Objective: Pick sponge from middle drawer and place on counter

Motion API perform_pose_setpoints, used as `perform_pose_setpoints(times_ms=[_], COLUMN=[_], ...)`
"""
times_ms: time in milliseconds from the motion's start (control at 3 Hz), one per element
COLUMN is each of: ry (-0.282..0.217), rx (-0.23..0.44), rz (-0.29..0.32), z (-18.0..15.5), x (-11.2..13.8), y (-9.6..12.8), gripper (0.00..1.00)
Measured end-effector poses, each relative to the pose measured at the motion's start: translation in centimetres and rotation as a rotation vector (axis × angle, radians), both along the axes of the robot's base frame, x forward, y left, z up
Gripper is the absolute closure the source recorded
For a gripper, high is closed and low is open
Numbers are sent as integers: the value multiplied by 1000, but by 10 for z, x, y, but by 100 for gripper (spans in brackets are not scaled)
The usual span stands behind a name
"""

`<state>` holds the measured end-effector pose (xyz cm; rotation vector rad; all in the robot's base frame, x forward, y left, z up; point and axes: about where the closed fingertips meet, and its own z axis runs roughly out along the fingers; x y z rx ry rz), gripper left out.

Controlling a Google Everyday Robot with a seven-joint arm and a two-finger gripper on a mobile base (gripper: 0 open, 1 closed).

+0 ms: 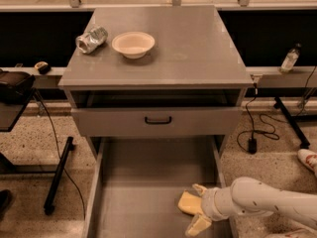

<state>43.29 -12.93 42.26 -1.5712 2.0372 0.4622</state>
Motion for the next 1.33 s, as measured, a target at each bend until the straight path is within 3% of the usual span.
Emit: perform_pose_setpoints(times_ms=[333,667,1000,1333], ry=[-42,-45,-50,-44], rx=[-38,-50,-69,-107], rz=[40,18,-3,-11], z=[32,26,6,-24], x=[3,16,26,29], y=[8,-4,-21,-40], gripper=[6,6,20,19])
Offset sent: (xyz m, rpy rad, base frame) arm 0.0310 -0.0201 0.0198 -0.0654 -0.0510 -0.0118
